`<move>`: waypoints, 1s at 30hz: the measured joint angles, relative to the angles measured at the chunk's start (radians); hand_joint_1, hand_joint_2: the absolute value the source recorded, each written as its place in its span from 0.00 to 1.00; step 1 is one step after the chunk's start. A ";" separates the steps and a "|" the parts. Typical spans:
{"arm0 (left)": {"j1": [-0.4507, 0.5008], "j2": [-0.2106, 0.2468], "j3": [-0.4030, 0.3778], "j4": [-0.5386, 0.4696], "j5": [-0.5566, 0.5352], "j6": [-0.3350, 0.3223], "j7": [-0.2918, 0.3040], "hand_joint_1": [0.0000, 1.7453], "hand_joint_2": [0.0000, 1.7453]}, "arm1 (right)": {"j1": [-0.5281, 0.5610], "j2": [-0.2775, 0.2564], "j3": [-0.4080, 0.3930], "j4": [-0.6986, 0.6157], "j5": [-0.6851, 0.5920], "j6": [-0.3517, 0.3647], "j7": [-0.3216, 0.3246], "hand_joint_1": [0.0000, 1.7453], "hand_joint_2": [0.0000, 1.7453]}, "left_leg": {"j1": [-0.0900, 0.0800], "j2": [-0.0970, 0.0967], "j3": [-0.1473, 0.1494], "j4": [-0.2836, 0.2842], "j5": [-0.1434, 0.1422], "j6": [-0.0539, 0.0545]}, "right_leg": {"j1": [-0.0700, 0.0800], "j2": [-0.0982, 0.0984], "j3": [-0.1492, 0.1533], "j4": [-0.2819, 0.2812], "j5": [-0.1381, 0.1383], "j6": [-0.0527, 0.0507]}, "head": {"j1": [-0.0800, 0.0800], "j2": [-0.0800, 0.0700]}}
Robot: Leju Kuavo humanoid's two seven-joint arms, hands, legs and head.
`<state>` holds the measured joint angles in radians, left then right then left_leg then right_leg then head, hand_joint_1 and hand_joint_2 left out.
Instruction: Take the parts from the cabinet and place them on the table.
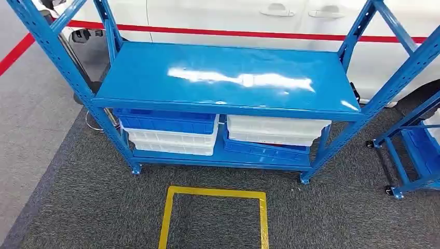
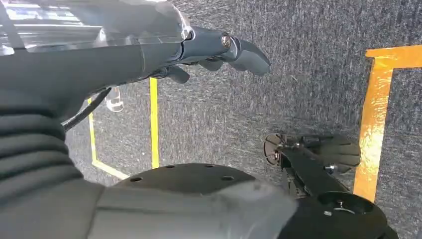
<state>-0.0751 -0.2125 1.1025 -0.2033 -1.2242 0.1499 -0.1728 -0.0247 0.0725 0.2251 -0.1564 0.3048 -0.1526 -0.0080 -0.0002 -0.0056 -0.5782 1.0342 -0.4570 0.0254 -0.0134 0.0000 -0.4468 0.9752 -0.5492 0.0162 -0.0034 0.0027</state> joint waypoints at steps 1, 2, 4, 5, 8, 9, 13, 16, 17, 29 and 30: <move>0.000 0.000 -0.002 0.000 -0.001 0.002 0.002 0.00 1.00 | -0.001 0.000 -0.002 0.000 -0.001 -0.002 0.000 0.00 1.00 | 0.000 0.000 0.001 0.000 0.000 0.000 | 0.000 0.000 0.001 0.000 0.000 0.000 | 0.000 0.000; 0.000 0.000 -0.003 0.000 -0.001 0.003 0.003 0.00 1.00 | -0.002 0.000 -0.004 0.000 -0.005 -0.002 0.000 0.00 1.00 | 0.000 0.000 0.002 0.000 0.000 0.000 | 0.000 0.000 0.002 0.000 0.000 0.000 | 0.000 0.000; 0.000 0.000 -0.003 0.000 -0.001 0.001 0.005 0.00 1.00 | -0.006 0.000 -0.007 0.000 -0.013 -0.002 0.000 0.00 1.00 | 0.001 0.000 0.004 0.000 0.000 0.000 | 0.001 0.000 0.003 0.000 0.000 0.001 | 0.000 0.000; 0.000 0.000 -0.003 0.000 -0.001 0.000 0.007 0.00 1.00 | -0.007 0.000 -0.010 0.000 -0.015 -0.002 -0.002 0.00 1.00 | 0.001 0.000 0.005 0.000 0.000 0.000 | 0.001 0.000 0.004 0.000 0.000 0.001 | 0.000 0.000; 0.000 0.000 -0.004 0.000 -0.002 0.000 0.014 0.00 1.00 | -0.011 0.000 -0.020 -0.002 -0.023 -0.004 -0.006 0.00 1.00 | 0.002 0.000 0.007 -0.002 0.000 0.000 | 0.002 0.000 0.006 0.000 -0.001 0.000 | 0.000 0.000; 0.001 0.000 -0.004 0.000 -0.002 0.000 0.014 0.00 1.00 | -0.012 0.000 -0.022 -0.002 -0.026 -0.005 -0.007 0.00 1.00 | 0.002 0.000 0.008 -0.002 0.000 0.000 | 0.002 0.000 0.006 0.000 -0.001 0.000 | 0.000 0.000; -0.001 0.000 -0.008 0.000 0.009 -0.002 0.023 0.00 1.00 | -0.014 0.000 -0.031 -0.005 -0.033 -0.026 -0.026 0.00 1.00 | 0.002 0.000 0.009 -0.003 0.000 -0.001 | 0.002 0.000 0.006 0.001 -0.001 0.000 | 0.000 0.000; 0.001 0.010 -0.066 -0.004 0.070 -0.004 0.037 0.00 1.00 | -0.010 0.000 -0.050 -0.014 -0.050 -0.025 -0.026 0.00 1.00 | 0.002 0.000 0.010 -0.003 0.000 -0.001 | 0.002 -0.001 0.007 0.001 -0.002 -0.001 | 0.000 0.000; 0.002 0.012 -0.089 -0.005 0.098 -0.007 0.041 0.00 1.00 | -0.009 0.000 -0.055 -0.018 -0.056 -0.020 -0.026 0.00 1.00 | 0.002 0.000 0.010 -0.003 0.000 -0.001 | 0.002 -0.001 0.007 0.001 -0.002 0.000 | 0.000 0.000; 0.010 0.024 -0.164 -0.015 0.194 -0.020 0.052 0.00 1.00 | -0.003 -0.001 -0.071 -0.030 -0.078 -0.009 -0.026 0.00 1.00 | 0.002 0.000 0.010 -0.003 0.000 -0.001 | 0.002 -0.001 0.008 0.001 -0.002 -0.001 | 0.000 0.000; 0.018 0.029 -0.191 -0.019 0.222 -0.022 0.059 0.00 1.00 | 0.000 -0.002 -0.076 -0.035 -0.085 -0.003 -0.025 0.00 1.00 | 0.002 0.000 0.010 -0.003 0.000 -0.001 | 0.002 0.000 0.008 0.001 -0.002 -0.001 | 0.000 0.000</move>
<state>-0.0573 -0.1832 0.9119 -0.2220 -1.0020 0.1282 -0.1133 -0.0251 0.0710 0.1488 -0.1911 0.2198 -0.1553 -0.0332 0.0016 -0.0053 -0.5679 1.0308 -0.4569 0.0244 -0.0115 -0.0002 -0.4392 0.9759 -0.5511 0.0156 -0.0034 0.0031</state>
